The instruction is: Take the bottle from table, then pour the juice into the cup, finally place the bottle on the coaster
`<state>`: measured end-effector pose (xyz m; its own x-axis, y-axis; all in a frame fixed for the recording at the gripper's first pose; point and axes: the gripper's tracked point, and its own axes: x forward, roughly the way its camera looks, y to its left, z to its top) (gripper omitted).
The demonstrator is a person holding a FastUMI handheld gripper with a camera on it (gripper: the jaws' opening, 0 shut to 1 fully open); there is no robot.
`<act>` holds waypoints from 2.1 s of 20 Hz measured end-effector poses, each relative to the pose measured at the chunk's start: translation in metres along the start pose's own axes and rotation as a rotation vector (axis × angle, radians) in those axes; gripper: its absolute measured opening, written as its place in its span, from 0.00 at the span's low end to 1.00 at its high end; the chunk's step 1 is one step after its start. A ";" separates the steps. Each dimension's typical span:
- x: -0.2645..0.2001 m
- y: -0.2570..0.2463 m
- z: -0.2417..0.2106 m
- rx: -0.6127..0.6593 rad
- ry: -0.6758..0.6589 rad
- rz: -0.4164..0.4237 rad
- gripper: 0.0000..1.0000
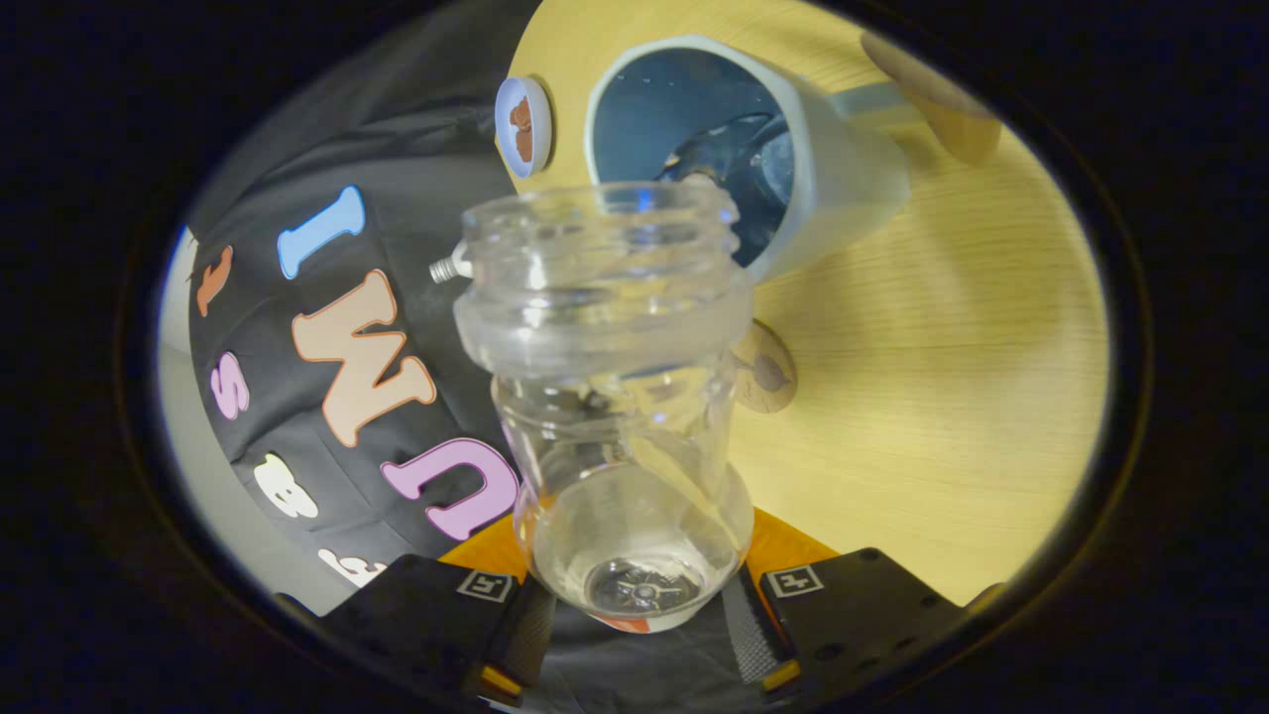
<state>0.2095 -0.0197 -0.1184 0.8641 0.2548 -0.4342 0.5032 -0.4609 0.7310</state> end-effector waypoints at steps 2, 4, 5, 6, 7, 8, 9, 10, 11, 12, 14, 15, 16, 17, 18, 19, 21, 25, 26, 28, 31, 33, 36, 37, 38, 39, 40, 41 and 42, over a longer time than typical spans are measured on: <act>-0.001 0.001 -0.002 0.015 0.007 -0.004 0.77; 0.002 0.000 -0.005 0.028 0.017 -0.008 0.77; 0.002 -0.001 -0.006 0.032 0.021 -0.014 0.77; 0.002 -0.003 -0.006 0.035 0.021 -0.017 0.77; 0.002 -0.003 -0.008 0.037 0.021 -0.025 0.77; 0.003 -0.003 -0.009 0.039 0.025 -0.027 0.77; 0.001 -0.003 -0.011 0.046 0.029 -0.027 0.77; 0.001 -0.002 -0.012 0.052 0.032 -0.031 0.77; 0.001 -0.001 -0.014 0.059 0.038 -0.034 0.77; 0.002 -0.002 -0.013 0.068 0.037 -0.036 0.77; 0.002 0.000 -0.014 0.086 0.042 -0.046 0.77; 0.003 0.001 -0.014 0.095 0.042 -0.053 0.77; 0.003 0.001 -0.014 0.103 0.044 -0.060 0.77; 0.003 0.003 -0.014 0.110 0.044 -0.062 0.78; 0.004 0.002 -0.013 0.115 0.046 -0.069 0.78; 0.004 0.001 -0.014 0.120 0.050 -0.078 0.78; 0.005 0.001 -0.015 0.134 0.056 -0.090 0.78; 0.006 0.002 -0.019 0.157 0.069 -0.120 0.78; 0.007 0.001 -0.020 0.160 0.072 -0.130 0.78; 0.006 0.000 -0.021 0.173 0.084 -0.149 0.78; 0.006 0.004 -0.024 0.204 0.098 -0.160 0.78; 0.005 0.007 -0.025 0.217 0.105 -0.154 0.78; 0.003 0.011 -0.025 0.243 0.115 -0.148 0.78; 0.003 0.012 -0.027 0.249 0.122 -0.156 0.78; 0.003 0.012 -0.029 0.257 0.128 -0.166 0.78; 0.002 0.012 -0.031 0.264 0.136 -0.176 0.78; 0.001 0.013 -0.034 0.273 0.146 -0.181 0.78; -0.001 0.015 -0.035 0.284 0.154 -0.182 0.78; -0.002 0.017 -0.035 0.293 0.161 -0.179 0.78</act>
<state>0.2167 0.0017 -0.0863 0.7655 0.4729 -0.4363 0.6414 -0.6148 0.4590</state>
